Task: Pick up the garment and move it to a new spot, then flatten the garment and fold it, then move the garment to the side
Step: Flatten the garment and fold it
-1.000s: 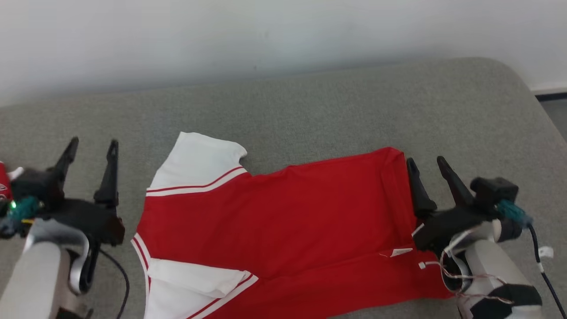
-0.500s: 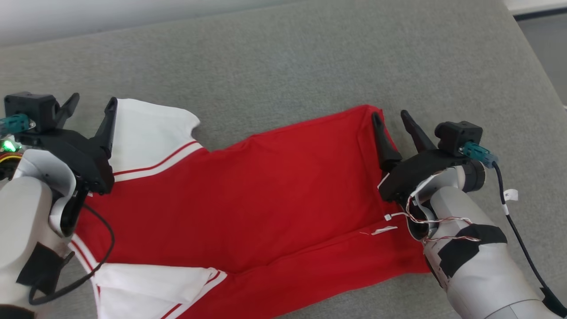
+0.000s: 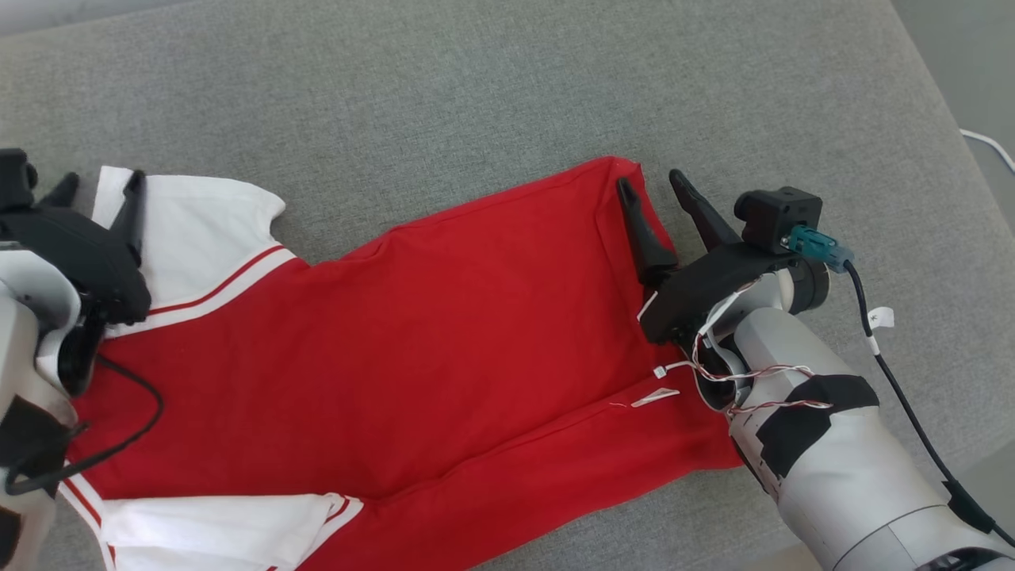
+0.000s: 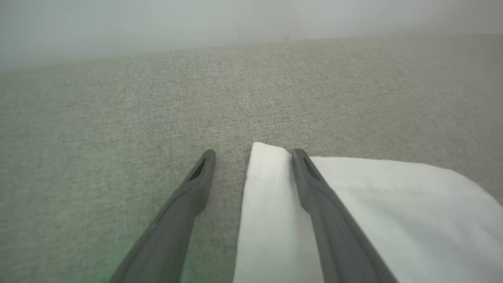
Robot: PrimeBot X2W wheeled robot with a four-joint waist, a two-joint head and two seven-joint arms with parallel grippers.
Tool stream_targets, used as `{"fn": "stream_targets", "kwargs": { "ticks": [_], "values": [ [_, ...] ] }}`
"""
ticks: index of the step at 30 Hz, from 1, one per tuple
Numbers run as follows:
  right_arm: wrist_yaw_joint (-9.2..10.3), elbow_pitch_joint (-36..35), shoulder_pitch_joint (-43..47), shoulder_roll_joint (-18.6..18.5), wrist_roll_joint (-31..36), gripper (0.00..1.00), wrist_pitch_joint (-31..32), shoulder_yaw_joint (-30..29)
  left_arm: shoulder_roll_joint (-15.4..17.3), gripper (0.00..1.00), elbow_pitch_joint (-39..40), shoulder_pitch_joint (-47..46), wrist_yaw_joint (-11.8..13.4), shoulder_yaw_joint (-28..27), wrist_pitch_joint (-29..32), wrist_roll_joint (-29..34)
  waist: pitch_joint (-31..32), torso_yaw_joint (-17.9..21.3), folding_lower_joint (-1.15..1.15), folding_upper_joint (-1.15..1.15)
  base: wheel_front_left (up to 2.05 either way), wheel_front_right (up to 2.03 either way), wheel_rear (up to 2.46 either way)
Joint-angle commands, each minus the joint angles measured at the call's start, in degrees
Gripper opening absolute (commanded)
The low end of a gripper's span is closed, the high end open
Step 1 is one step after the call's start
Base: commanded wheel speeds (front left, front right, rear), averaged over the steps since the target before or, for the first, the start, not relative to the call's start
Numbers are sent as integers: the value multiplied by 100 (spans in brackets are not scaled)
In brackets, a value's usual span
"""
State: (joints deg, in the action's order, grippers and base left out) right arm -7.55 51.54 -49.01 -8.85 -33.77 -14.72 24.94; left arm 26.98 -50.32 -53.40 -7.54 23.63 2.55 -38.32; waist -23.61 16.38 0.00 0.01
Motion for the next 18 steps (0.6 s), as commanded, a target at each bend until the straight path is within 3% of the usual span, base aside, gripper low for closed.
{"fn": "stream_targets", "kwargs": {
  "ticks": [1, 6, 8, 10, 17, 18],
  "values": [
    [14, -13, -68, 36, -85, 100, -31, 84, 11, 100, -111, -84, 14, -5, -36, -27, -33, 29, 0, -1, 0, 0, 0],
    [14, 24, -187, 34, -281, 100, 153, 373, -73, 100, -419, -217, 13, 129, 6, -162, -52, 26, 0, -1, 0, 0, 0],
    [14, 77, -222, 5, -376, 100, 256, 439, -119, 33, -434, -256, 12, 203, 34, -269, -52, -1, 0, -1, 0, 0, 0],
    [14, 91, -291, -22, -459, 100, 288, 520, -161, 0, -415, -260, 12, 329, 55, -397, -45, -48, 0, -1, 0, 0, 0],
    [14, 354, -502, -39, -661, 100, 406, 565, -159, 0, -296, -372, 11, 627, -117, -603, -63, -186, 0, -1, 0, 0, 0],
    [14, 416, -546, -53, -654, 45, 413, 567, -155, 0, -279, -395, 11, 663, -159, -626, -67, -207, 0, -1, 0, 0, 0]
  ]
}}
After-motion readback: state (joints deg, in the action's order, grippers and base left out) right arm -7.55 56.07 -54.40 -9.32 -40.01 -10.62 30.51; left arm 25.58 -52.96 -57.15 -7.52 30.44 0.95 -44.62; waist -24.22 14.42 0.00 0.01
